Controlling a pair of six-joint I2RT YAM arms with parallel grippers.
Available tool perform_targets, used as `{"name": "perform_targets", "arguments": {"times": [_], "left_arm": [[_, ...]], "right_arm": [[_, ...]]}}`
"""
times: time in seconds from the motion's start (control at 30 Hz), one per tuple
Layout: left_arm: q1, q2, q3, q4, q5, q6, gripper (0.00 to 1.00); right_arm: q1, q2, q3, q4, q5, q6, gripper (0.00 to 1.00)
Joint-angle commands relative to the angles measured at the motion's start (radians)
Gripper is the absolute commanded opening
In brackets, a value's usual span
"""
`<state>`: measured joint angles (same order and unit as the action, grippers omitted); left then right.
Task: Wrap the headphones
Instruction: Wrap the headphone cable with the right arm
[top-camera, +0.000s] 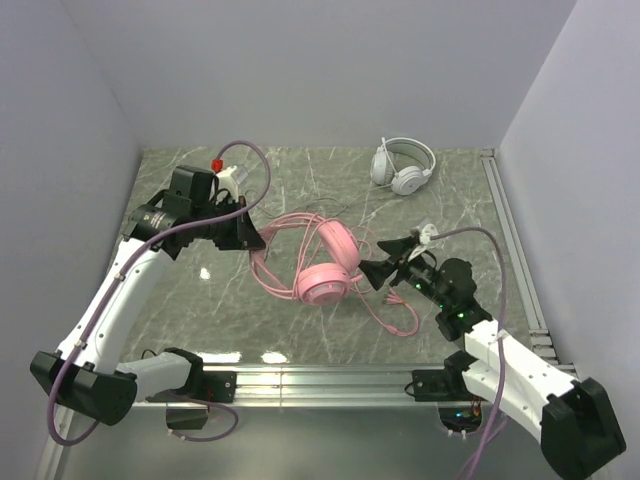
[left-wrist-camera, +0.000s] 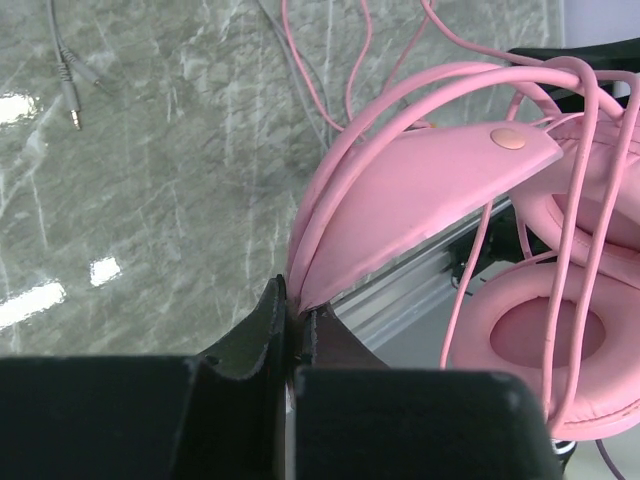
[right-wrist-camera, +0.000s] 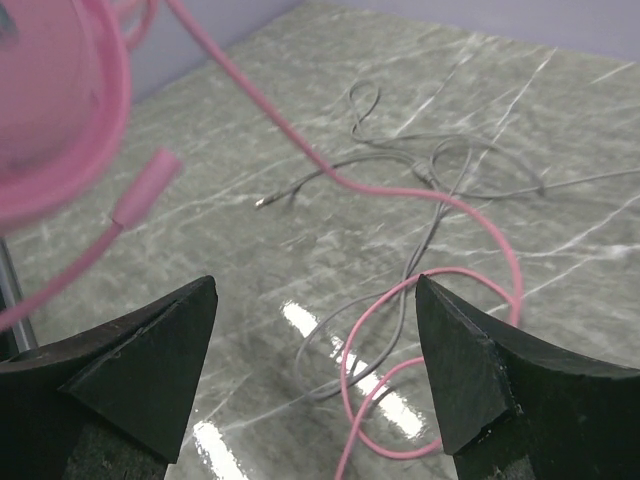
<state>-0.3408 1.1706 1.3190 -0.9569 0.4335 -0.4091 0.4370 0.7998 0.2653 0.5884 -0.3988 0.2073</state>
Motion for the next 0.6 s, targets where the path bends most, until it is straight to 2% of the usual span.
{"name": "perform_targets", "arguments": {"times": [0.0,0.23,0.57], "left_arm": [[0.003,-0.04,0.072,0.041,0.111,-0.06,0.0],[0.003,-0.038,0.098,0.035,0.14,-0.065,0.0],[0.003,-0.026,0.132,0.023,0.172,-0.071,0.0]], "right_arm": [[0.042,0.047,0.008,0.138,0.094,-0.048,0.87],[0.045,0.101,0.018,0.255,0.17,-0.065,0.87],[0.049,0.197,0.095,0.251,0.06,-0.149,0.86]]}}
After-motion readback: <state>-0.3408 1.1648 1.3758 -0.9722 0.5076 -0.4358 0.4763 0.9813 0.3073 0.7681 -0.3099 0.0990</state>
